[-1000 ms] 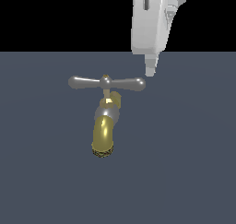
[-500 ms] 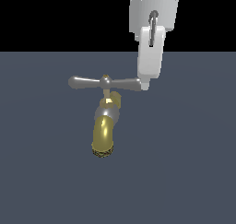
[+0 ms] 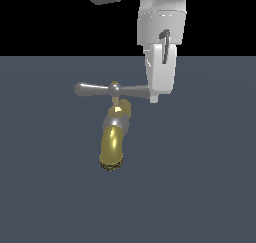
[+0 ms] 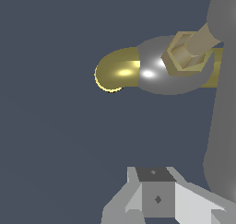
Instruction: Turn on the faucet by rotating a designated handle.
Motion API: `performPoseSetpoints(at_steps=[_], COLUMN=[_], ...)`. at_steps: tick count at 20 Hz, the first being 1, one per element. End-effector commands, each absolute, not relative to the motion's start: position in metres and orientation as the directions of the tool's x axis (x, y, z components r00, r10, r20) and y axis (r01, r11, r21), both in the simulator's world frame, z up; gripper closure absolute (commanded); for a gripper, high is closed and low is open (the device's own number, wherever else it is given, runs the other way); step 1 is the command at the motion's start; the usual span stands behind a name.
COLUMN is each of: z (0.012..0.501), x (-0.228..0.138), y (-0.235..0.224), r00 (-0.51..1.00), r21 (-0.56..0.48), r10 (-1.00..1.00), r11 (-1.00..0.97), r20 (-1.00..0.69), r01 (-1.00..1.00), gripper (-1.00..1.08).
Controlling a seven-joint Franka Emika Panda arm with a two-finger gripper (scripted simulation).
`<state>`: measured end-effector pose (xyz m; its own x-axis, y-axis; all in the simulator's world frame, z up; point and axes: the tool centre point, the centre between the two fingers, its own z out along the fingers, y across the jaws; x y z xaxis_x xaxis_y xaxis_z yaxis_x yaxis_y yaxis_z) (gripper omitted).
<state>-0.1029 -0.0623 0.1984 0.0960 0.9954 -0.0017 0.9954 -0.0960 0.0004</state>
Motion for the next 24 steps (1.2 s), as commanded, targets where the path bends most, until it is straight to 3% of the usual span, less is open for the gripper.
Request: performPoseSetpoints(at_steps=[1, 7, 24], z=[0.197, 0.196, 0.196], x=[-0.102, -0.101, -0.054], y=[-0.062, -0.062, -0.070], r00=[0.086, 0.085, 0.084], r21=[0.001, 0.000, 0.000], r10=[0.996, 0.996, 0.996], r11=[-0.086, -0.085, -0.084], r20=[-0.001, -0.001, -0.001], r01=[0.996, 0.996, 0.996], gripper=[1.08, 1.08, 1.08])
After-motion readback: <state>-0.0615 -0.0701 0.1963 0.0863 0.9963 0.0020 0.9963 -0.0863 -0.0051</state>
